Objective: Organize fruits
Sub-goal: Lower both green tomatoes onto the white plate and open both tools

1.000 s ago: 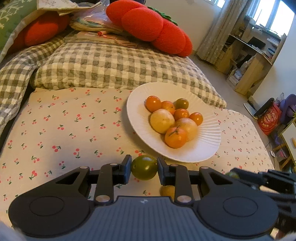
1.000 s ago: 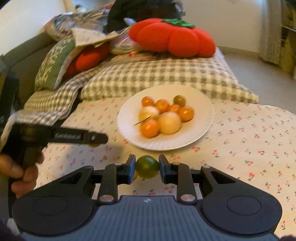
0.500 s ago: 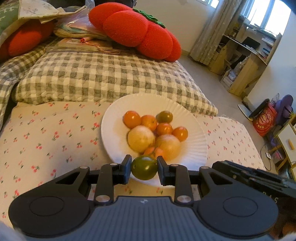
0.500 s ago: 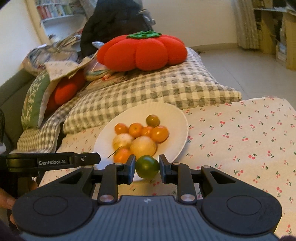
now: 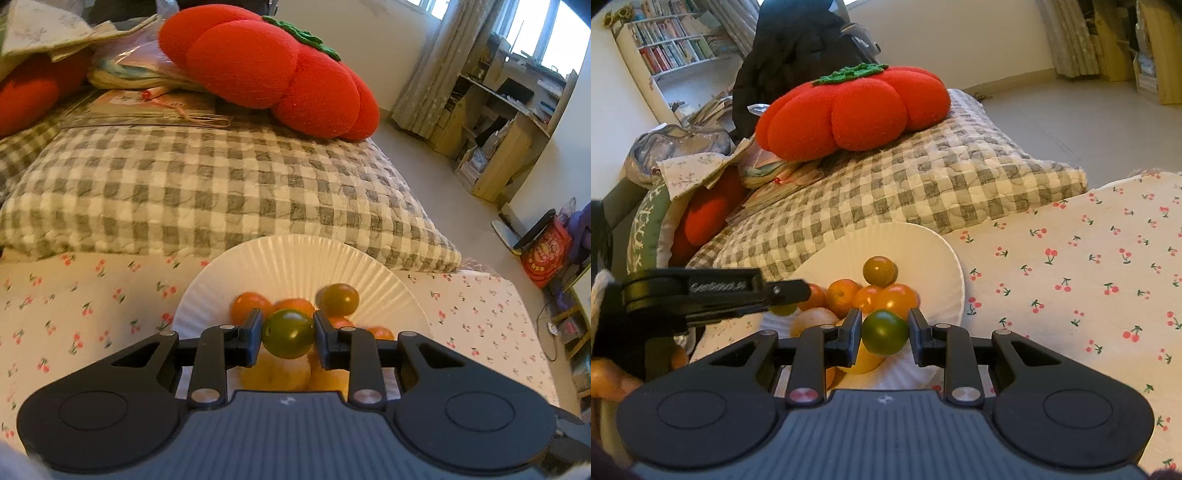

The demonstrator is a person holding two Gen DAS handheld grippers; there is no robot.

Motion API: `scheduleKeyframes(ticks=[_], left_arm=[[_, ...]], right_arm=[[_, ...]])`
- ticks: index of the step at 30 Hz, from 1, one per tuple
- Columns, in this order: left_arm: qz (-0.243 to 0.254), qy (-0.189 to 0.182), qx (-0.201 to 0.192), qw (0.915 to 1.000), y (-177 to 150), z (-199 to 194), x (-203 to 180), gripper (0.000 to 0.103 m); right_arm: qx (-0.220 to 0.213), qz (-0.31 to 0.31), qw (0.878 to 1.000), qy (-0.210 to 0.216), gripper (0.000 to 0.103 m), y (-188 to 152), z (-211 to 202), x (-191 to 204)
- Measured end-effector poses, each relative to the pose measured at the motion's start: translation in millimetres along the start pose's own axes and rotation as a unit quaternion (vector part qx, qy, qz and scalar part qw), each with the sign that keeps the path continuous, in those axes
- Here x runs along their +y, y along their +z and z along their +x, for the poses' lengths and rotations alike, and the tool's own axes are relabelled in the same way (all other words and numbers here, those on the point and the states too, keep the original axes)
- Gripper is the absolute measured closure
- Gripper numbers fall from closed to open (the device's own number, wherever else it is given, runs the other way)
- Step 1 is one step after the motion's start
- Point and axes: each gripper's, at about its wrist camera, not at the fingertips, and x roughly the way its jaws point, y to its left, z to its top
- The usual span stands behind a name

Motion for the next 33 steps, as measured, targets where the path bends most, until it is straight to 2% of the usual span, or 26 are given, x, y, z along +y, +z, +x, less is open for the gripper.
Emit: scheduleKeyframes(ticks=[12, 19, 29, 33], left_arm=[[0.024, 0.006, 0.005, 0.9997, -5.6, 16.0, -13.3, 0.079], [0.024, -0.005, 0.004, 0.9997, -5.7, 12.6, -12.5, 0.071], [0.01, -0.021, 0.001, 0.9997, -5.5, -21.4, -2.2, 0.064], [0.027, -0.002, -0.009, 0.9996, -6.3, -41.6, -1.2, 0.056]], right_arm=[[0.003, 0.019, 1.0, 0.011, 0.079, 0.0, 10.9, -5.2], [0.01, 0.029, 0.999, 0.01, 0.077, -2.4, 14.0, -6.7], [-0.009, 0.049, 0.999, 0.013, 0.075, 10.3, -2.3, -5.5], [-0.008, 0.029, 1.0, 0.001, 0.072, 9.2, -3.1, 3.2]])
